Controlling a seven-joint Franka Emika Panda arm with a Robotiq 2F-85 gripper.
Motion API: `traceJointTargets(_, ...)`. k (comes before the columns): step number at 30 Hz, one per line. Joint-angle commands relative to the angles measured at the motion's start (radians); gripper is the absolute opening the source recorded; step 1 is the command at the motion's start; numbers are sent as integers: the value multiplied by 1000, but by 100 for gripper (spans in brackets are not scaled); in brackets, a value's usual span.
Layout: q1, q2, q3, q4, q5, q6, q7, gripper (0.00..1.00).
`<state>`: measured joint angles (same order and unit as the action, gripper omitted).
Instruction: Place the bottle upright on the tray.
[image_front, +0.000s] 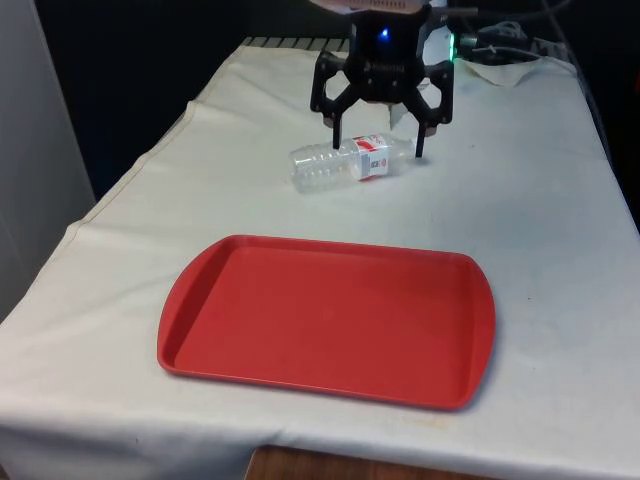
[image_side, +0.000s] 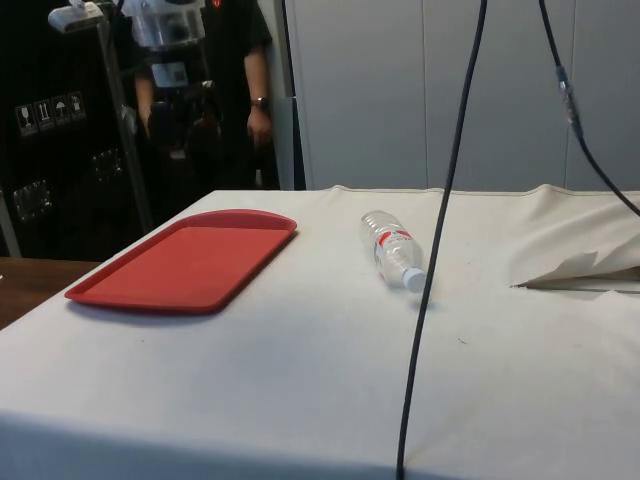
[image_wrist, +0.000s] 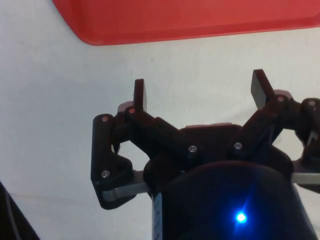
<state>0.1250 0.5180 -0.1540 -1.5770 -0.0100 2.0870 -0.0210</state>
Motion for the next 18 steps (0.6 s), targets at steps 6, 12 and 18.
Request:
traceJointTargets(6, 9, -60, -3, -104, -15, 94, 13, 100)
traceJointTargets(12, 10, -90, -1, -160, -18, 142, 15, 100)
traceJointTargets(18, 12, -125, 1, -234, -20, 205, 17, 100)
